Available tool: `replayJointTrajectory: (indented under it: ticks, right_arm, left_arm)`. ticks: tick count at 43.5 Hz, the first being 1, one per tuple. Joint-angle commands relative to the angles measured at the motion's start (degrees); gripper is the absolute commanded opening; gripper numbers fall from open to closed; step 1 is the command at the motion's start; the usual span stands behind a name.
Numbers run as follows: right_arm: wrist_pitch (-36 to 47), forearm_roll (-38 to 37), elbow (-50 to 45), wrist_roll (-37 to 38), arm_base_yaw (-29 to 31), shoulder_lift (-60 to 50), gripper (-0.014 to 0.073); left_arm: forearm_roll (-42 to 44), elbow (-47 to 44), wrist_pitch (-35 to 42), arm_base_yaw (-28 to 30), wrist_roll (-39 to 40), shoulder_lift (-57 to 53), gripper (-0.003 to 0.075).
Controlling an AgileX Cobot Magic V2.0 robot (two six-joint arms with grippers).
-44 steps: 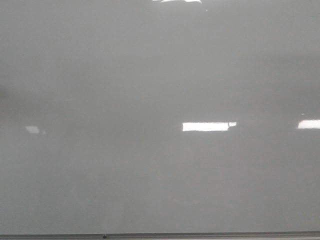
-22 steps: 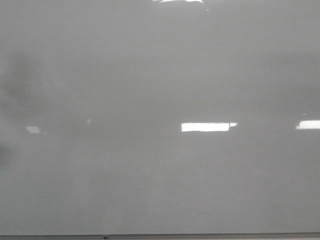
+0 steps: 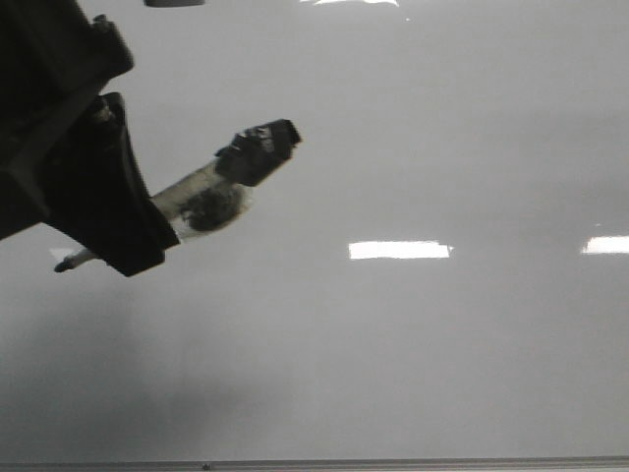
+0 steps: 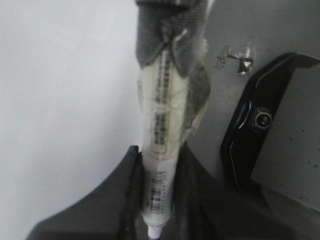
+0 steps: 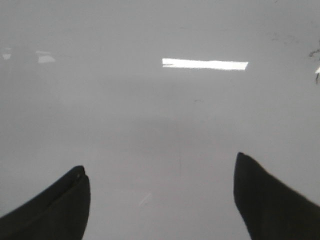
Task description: Write number 5 on whiteboard
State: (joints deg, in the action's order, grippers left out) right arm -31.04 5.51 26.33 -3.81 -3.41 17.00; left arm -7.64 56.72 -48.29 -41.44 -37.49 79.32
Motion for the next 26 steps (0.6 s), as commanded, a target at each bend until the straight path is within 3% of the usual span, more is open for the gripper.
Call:
replayJointTrajectory:
  ticks: [1,14,26]
  right_arm:
    - [-0.8,2.2,3.6,-4.6,-2.3,2.5,0.0608]
    - [-16.7,17.7,15.3,-27.2,-16.5,20.3,0.0609]
    - [-17.9,17.9,25.7,-33.0,-28.6,39.2,0.0613]
  left_arm:
    - [0.2,2.4,0.1,-4.1,-2.9,-2.0,-0.0020]
    - [1.7,2.4,0.1,-7.1,-3.7,-2.0,-0.0020]
    - [1.8,2.4,0.1,-7.1,-3.7,-2.0,-0.0020]
